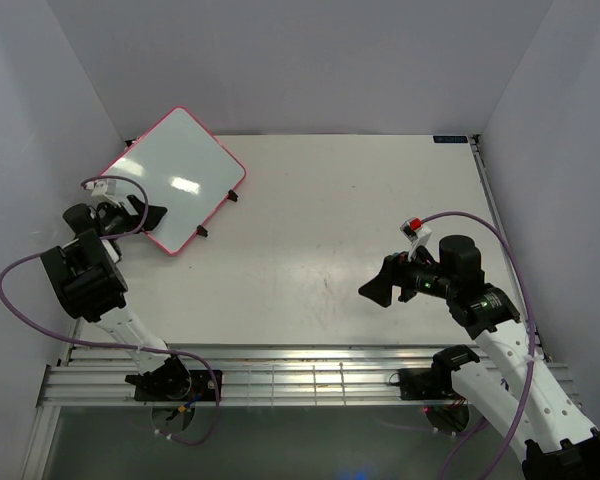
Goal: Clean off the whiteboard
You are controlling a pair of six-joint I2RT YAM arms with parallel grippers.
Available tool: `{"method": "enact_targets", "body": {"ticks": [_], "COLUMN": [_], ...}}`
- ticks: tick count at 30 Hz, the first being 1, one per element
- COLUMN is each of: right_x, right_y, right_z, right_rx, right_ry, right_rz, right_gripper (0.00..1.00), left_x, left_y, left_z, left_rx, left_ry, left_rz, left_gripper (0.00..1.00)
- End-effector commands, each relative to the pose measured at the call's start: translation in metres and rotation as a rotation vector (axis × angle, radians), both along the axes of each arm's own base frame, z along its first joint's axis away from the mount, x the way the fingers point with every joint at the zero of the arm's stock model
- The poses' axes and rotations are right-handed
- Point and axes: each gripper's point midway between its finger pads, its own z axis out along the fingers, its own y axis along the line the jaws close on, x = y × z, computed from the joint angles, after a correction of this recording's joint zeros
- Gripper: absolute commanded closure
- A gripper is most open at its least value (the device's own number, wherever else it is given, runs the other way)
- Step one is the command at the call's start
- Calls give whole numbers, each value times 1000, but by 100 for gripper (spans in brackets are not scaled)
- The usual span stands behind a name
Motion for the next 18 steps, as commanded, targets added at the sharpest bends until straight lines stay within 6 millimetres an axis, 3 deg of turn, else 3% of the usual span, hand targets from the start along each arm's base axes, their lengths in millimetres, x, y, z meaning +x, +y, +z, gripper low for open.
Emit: {"method": "enact_targets", "body": {"ticks": [1, 8, 18], "right_x": [-1, -1, -4], "right_y": [4, 5, 5], "right_z": [5, 6, 6], "right_rx": [16, 18, 23], "right_ry": [-47, -50, -52], "right_rz": [33, 36, 42], "right_gripper": [10, 10, 10], "left_x": [0, 1, -8], "left_y": [-18, -9, 11], "left_z": [14, 14, -2], "left_rx": [36, 71, 133], "left_ry": [-39, -19, 53], "left_rz": [-60, 9, 172], "left_gripper": [2, 2, 2]}}
